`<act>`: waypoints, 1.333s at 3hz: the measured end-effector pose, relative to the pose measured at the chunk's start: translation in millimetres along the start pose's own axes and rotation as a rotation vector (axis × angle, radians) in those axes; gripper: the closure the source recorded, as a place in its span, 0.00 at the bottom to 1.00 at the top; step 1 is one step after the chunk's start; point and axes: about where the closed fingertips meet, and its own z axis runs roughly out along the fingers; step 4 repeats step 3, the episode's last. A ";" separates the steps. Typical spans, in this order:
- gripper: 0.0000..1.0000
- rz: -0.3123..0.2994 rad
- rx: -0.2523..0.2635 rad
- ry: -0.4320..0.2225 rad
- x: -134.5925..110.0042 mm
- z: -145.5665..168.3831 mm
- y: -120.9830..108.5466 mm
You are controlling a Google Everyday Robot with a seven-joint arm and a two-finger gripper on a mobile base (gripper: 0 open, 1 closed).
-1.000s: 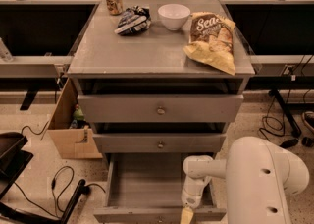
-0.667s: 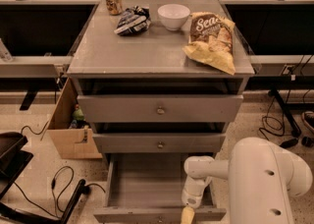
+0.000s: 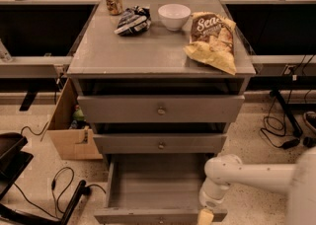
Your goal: Open bottom drawer
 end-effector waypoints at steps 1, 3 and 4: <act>0.00 -0.005 0.084 0.031 23.2 -53.3 40.9; 0.00 0.070 0.230 0.074 54.9 -177.1 118.2; 0.00 0.070 0.230 0.074 54.9 -177.1 118.2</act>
Offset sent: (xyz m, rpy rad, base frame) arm -0.0252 -0.1059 0.3265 -0.2755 -0.3895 -0.0615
